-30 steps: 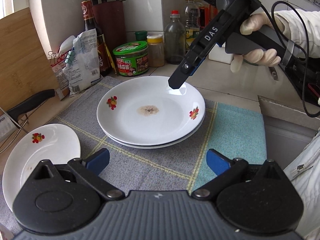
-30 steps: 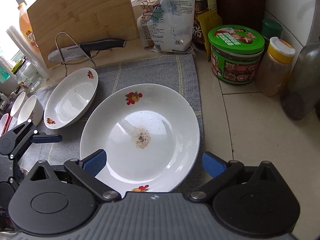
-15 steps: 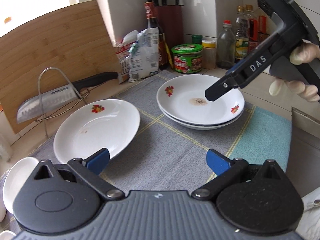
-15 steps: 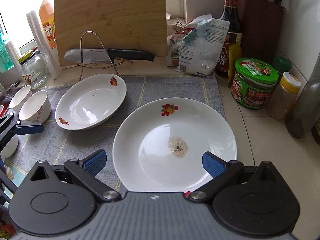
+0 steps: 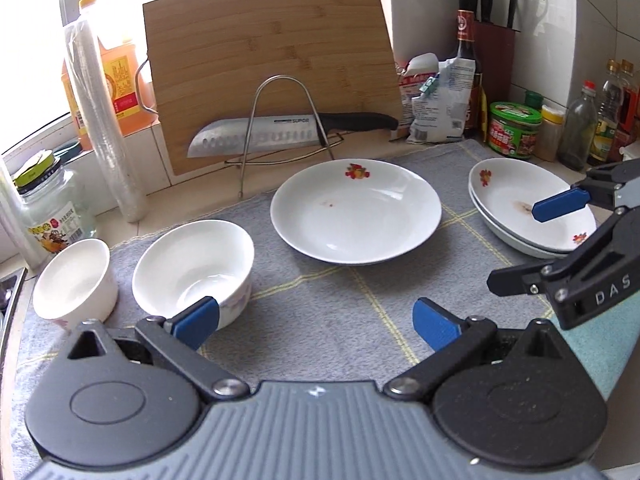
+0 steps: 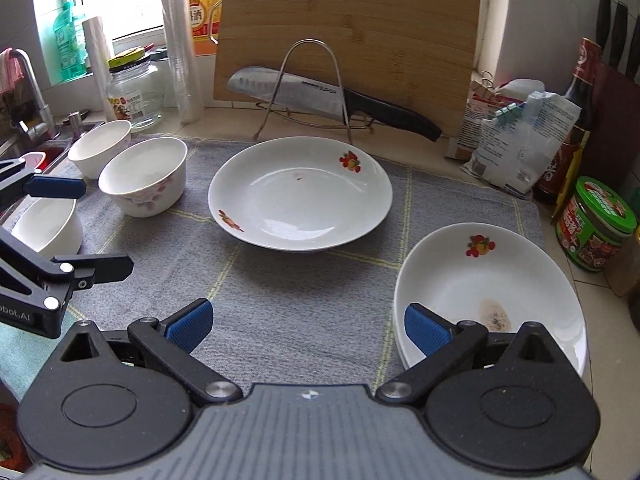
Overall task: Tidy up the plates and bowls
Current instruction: 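Move the left tool to the fruit-print plate's rim and close on it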
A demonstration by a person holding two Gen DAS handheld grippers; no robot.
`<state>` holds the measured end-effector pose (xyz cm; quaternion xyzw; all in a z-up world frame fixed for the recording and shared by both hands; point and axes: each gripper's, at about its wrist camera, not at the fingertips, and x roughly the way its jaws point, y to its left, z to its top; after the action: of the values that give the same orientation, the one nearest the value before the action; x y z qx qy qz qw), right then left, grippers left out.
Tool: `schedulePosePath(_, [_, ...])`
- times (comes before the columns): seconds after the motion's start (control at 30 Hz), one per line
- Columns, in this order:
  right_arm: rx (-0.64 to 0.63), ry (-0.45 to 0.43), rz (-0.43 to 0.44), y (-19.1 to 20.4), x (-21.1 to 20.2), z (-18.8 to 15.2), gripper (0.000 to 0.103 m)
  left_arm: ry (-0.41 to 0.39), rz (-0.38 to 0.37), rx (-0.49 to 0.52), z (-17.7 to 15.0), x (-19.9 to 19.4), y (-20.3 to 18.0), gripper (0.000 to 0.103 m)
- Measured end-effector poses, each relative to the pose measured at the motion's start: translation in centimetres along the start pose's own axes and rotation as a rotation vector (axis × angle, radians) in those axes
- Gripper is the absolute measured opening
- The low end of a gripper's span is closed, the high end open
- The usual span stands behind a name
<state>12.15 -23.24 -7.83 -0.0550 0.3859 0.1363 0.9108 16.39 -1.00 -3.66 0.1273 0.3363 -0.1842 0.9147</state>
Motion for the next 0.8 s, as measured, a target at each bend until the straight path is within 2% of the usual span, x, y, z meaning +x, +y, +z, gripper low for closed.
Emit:
schedulePosePath(0.17, [-0.068, 0.014, 0.087, 1.0, 2.8, 0.9, 0.103, 0.034, 0.009, -0.009, 1.5, 1.3, 0.2, 0.102])
schedulePosePath(0.23, [-0.072, 0.019, 0.116, 1.0, 4.0, 1.3, 0.103, 0.047, -0.014, -0.005, 2.4, 1.8, 0.1, 0.102])
schedulePosePath(0.43, [-0.092, 0.041, 0.098, 1.7, 7.3, 1.9, 0.103, 0.121, -0.053, 0.015, 5.5, 4.1, 0.3, 0.102])
schedulePosePath(0.6, [-0.123, 0.025, 0.033, 1.9, 8.0, 2.0, 0.103, 0.143, -0.076, 0.066, 7.7, 6.7, 1.3, 0.102])
schedulePosePath(0.8, [-0.176, 0.006, 0.006, 0.7, 6.5, 2.9, 0.103, 0.137, -0.204, 0.193, 8.7, 8.1, 2.0, 0.102])
